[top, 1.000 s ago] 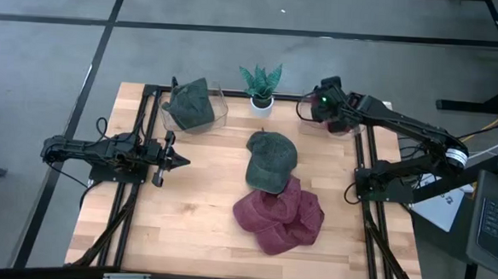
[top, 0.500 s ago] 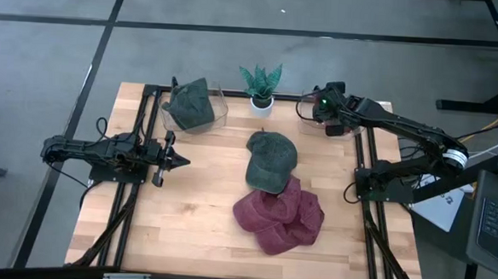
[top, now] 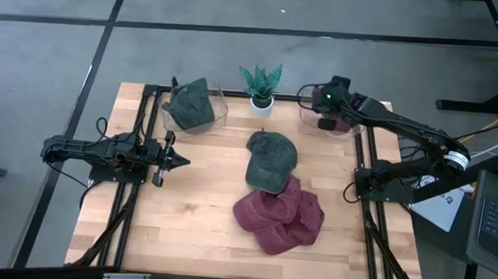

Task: Pick & Place hat
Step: Put the left red cap into the right transparent bin

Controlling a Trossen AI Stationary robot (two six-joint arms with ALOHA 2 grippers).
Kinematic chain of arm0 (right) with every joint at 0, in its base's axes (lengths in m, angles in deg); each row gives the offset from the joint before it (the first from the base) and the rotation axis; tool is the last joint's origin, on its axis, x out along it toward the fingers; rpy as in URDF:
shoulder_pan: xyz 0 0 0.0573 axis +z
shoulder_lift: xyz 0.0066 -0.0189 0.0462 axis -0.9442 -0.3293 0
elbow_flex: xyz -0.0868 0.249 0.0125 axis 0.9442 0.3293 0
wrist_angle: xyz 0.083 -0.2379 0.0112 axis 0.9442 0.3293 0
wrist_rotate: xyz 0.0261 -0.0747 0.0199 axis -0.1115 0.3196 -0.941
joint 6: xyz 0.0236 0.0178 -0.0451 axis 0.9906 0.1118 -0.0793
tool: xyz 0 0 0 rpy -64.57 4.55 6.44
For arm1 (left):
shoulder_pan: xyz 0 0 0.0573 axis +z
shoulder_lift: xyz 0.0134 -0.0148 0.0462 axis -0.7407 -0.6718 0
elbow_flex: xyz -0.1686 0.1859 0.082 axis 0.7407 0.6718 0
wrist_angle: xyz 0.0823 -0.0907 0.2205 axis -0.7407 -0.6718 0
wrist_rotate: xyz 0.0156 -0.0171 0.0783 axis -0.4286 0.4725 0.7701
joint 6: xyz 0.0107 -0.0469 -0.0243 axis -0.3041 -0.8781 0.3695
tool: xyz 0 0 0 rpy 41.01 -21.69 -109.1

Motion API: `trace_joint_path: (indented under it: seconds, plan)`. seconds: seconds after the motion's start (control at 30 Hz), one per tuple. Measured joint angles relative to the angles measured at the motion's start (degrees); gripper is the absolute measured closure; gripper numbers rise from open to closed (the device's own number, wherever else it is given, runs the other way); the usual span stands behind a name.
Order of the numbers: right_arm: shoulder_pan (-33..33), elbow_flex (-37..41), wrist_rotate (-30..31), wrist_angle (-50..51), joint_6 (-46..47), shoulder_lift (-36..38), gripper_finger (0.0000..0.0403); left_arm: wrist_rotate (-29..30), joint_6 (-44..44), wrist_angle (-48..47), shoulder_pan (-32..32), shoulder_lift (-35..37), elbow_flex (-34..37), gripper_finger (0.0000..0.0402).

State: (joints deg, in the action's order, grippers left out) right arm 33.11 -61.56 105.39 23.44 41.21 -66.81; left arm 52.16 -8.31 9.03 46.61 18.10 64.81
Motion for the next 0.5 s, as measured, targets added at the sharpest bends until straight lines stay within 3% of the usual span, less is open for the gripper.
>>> trace_joint_path:
  seconds: [0.27,0.5]
  plan:
    - [-0.2,0.0,-7.8,-0.9,-1.3,4.3,0.0368,0.0,0.0,0.0,0.0,0.0,0.0,0.0396]
    - [-1.4,0.0,-9.0,-2.9,-0.9,9.2,0.0373,0.0,0.0,0.0,0.0,0.0,0.0,0.0396]
